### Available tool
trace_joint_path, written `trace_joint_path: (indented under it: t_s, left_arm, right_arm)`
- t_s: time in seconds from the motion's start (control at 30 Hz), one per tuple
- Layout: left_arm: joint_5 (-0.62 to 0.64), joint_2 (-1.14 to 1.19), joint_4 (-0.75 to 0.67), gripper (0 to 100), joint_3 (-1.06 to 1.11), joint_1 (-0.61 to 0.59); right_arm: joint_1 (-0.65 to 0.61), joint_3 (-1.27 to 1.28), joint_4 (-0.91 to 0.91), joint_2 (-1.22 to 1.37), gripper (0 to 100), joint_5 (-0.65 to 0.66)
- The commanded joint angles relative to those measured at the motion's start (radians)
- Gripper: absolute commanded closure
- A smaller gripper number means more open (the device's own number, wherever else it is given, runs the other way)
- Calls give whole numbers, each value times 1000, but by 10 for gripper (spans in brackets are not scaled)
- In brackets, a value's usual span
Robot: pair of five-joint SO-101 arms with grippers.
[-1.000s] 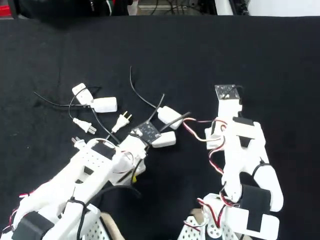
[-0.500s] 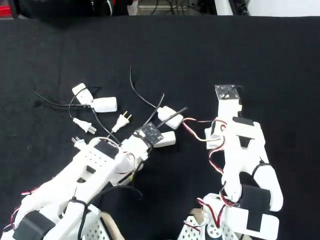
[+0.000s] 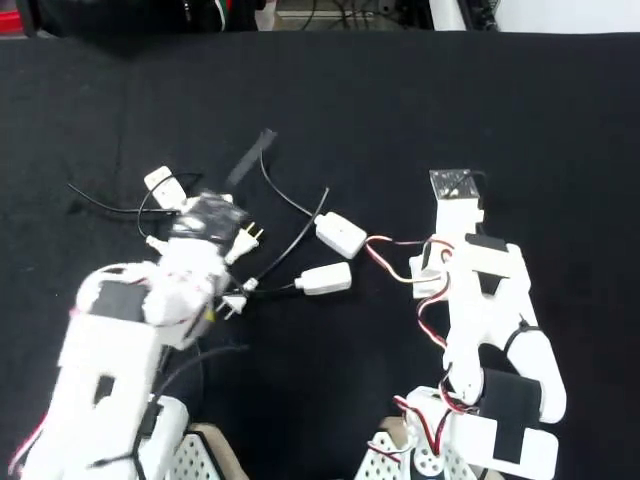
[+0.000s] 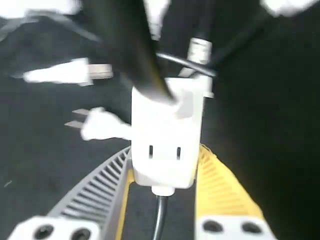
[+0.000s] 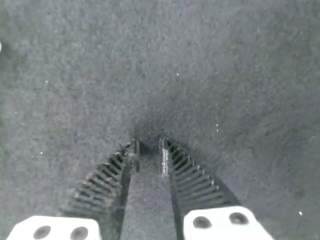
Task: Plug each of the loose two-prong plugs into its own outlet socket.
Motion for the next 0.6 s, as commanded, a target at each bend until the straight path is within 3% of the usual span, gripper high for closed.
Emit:
trace_joint_path:
  t_s: [0.0,0.23,0.43,0.57]
  left_arm:
    - [-25,-80,8,967,-61,-170]
    - [-106,130,-133,967,-76,-424]
    - [-114,358,-370,967,-156,-492]
    - [-110,549,-374,967,-343,-476]
  right_arm:
    - [-6,-4,-18,2,917,-8]
    - [-6,-4,-18,2,917,-8]
    - [-6,-4,-18,2,917,-8]
    - [-6,-4,-18,2,917,-8]
